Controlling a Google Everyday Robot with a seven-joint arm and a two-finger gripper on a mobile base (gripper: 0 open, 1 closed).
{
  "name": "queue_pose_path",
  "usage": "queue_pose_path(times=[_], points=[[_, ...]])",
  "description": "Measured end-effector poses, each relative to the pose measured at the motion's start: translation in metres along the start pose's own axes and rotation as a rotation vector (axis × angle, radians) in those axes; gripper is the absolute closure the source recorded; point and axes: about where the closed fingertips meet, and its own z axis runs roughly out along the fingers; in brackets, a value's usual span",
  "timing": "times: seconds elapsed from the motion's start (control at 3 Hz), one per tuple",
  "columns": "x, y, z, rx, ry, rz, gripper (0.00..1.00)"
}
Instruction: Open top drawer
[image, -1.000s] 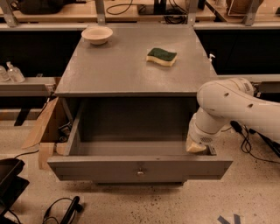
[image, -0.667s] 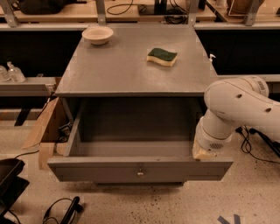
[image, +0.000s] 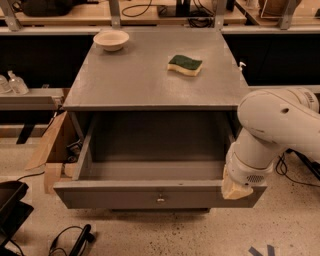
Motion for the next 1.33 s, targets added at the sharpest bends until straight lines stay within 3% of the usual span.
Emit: queue_pose_path(times=[0.33,0.67,1.0,1.33], points=[[-0.009,-0.019,-0.005,0.058,-0.02,-0.054,1.0],[-0.029,-0.062,0.009,0.153,-0.069,-0.144,1.0],[-0.038,-0.085,0.019,0.201,-0.103,-0.174,1.0],[-0.038,-0.086,0.021,0.199,-0.098,-0.172,1.0]])
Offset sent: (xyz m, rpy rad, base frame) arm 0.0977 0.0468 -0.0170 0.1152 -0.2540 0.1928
